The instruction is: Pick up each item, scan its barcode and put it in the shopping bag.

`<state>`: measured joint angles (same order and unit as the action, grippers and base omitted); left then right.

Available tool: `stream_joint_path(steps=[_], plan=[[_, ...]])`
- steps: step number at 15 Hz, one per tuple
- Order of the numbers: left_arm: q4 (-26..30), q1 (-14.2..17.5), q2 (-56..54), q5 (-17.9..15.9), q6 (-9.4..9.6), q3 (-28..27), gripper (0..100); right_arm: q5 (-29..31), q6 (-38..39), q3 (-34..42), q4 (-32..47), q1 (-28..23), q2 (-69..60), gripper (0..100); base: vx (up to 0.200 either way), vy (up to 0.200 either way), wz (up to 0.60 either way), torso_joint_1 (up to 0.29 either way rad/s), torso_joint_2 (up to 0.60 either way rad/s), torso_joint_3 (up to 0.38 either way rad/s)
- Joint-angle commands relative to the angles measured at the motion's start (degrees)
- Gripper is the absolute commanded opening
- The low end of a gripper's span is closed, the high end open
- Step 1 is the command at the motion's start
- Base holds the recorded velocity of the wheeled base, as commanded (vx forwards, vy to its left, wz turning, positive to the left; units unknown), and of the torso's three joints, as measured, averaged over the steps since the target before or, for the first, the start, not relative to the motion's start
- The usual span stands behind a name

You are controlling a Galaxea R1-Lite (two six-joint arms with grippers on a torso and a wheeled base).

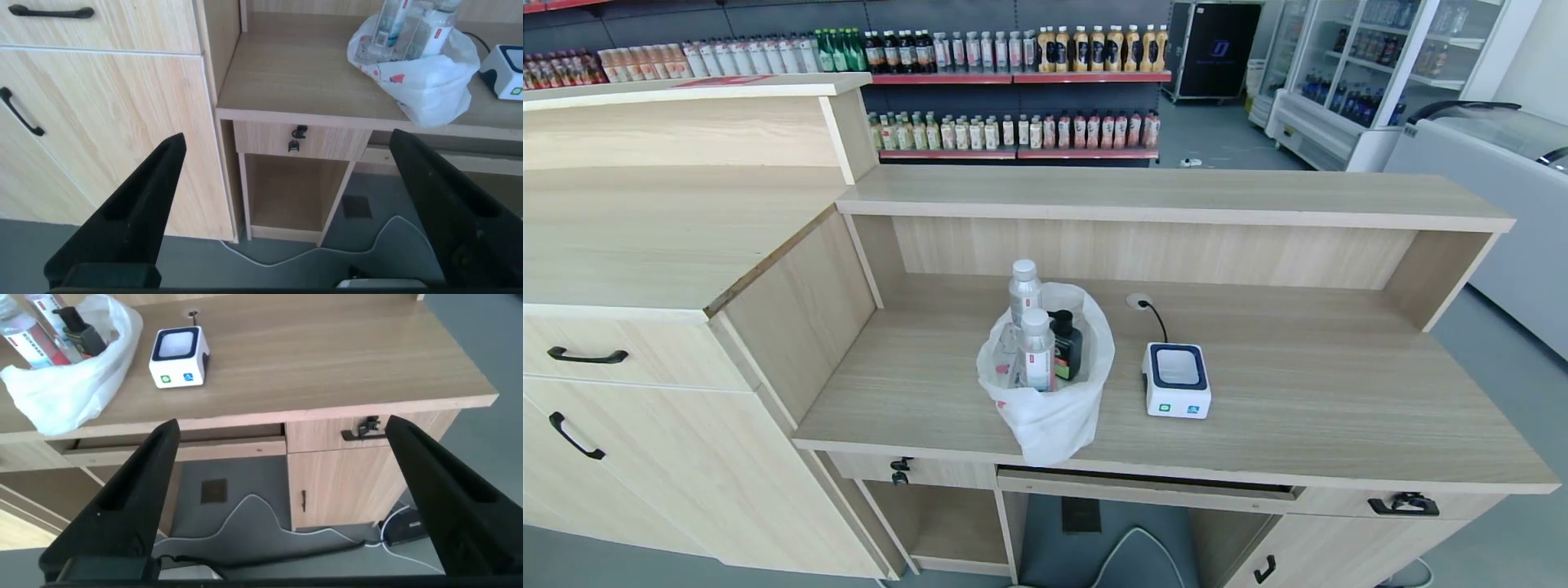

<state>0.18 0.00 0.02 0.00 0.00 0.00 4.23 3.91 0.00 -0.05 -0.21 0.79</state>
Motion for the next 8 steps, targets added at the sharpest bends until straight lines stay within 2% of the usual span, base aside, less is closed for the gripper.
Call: stream_joint_path(steps=[1, 8], plan=[[-0.01, 0.00, -0.02, 0.00, 0.00, 0.00, 100, -0.01, 0.39, 0.00, 0.22, 0.12, -0.79, 100, 0.000, 0.000, 0.00, 0.000, 0.00, 0.000], [-0.01, 0.00, -0.02, 0.00, 0.00, 0.00, 100, -0.01, 0.39, 0.00, 0.22, 0.12, -0.79, 100, 0.000, 0.000, 0.00, 0.000, 0.00, 0.000]])
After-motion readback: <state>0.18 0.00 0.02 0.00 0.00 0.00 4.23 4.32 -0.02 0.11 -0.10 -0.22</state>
